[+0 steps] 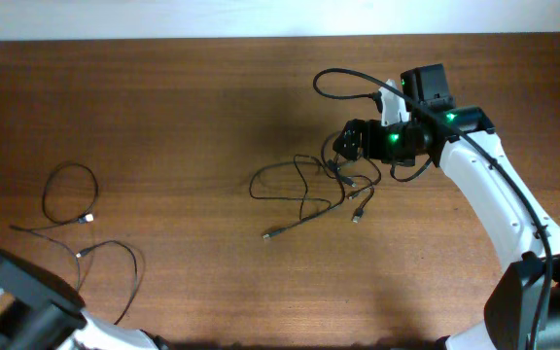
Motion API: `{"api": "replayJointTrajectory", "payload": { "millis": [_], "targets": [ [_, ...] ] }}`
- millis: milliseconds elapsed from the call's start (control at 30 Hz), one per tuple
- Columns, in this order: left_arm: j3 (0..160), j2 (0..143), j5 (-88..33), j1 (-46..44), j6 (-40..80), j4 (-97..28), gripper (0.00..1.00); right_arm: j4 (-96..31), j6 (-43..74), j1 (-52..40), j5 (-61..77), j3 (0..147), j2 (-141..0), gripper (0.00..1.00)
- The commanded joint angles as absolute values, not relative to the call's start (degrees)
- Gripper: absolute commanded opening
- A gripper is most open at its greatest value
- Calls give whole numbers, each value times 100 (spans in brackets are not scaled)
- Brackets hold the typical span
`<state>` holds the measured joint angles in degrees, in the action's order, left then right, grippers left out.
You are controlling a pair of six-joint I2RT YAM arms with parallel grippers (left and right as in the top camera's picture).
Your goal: Untangle cables
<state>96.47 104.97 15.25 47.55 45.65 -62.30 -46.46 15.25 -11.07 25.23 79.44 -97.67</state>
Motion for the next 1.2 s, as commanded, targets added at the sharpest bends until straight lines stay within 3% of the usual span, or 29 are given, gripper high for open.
{"api": "replayJointTrajectory", "payload": {
  "millis": [0,200,267,433,633,900,1167],
  "targets": [
    [9990,9317,1133,4624,3837,-6147,100,-4613,1525,-1118,2432,7942,-9760,99],
    [9990,8029,-375,3618,2318,-5795,100,-4628,1527,-1085,2438,8001,-9703,99],
    [9990,7839,-733,2670,1984,-6040,100,-4834,1527,-943,2436,8208,-9513,99],
    [9817,8079,-770,550,1651,-6392,95,-5472,1433,-298,2434,8573,-8956,99],
    [9784,9032,-770,-1087,1573,-6075,91,-6014,1232,268,2429,8571,-8886,99],
    [9784,10473,-773,-2165,1767,-5894,84,-6189,1090,303,2215,8541,-8899,99],
    [9769,11172,-775,-2578,2491,-5734,79,-6206,1092,303,2198,8536,-9065,99]
  ]
}}
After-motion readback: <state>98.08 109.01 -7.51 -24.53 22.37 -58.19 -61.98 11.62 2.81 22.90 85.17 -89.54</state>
